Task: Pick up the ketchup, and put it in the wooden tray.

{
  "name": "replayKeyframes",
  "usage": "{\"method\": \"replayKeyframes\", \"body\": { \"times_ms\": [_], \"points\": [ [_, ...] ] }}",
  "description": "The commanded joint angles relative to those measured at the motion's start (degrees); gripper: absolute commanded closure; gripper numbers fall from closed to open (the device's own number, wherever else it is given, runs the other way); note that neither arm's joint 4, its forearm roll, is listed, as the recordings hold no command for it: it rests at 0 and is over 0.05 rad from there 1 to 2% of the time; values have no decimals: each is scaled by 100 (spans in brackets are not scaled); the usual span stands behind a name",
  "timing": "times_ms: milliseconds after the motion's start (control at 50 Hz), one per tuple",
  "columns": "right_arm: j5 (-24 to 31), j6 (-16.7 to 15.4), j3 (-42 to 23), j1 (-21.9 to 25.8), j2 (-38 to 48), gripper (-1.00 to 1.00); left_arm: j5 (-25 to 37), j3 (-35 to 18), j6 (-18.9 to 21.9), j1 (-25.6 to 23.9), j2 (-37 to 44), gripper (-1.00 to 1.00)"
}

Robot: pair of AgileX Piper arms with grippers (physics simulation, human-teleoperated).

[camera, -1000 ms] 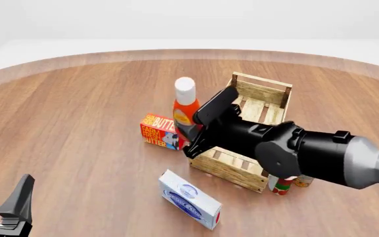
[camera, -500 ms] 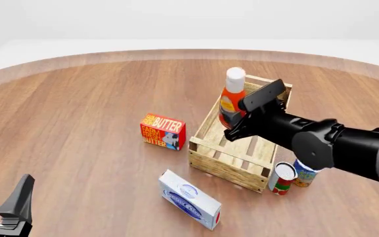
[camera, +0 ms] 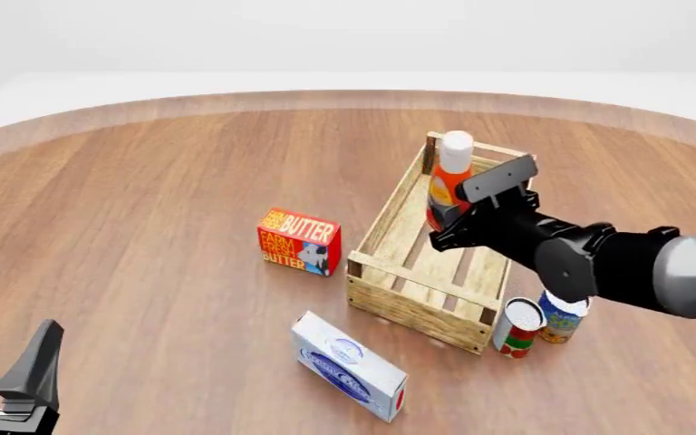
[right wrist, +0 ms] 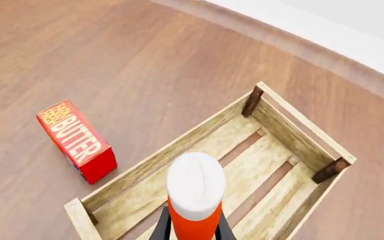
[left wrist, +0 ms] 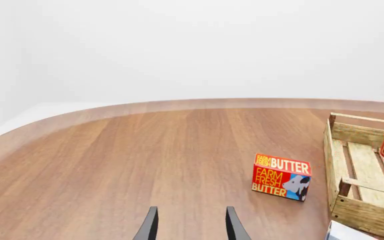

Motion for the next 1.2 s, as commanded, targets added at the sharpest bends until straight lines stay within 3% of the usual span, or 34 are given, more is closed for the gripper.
{"method": "replayKeyframes", "body": {
  "times_ms": [20,180,700,1200],
  "points": [
    [-490,149,-32,-133,532,100,0,0,0,0,0,-100],
    [-758,175,-235,-139,1099,100,0,0,0,0,0,-100],
    [-1429,122,-271,-489,1769,100,0,0,0,0,0,-100],
    [-1379,226,-525,-416,2162,100,0,0,0,0,0,-100]
  ]
}}
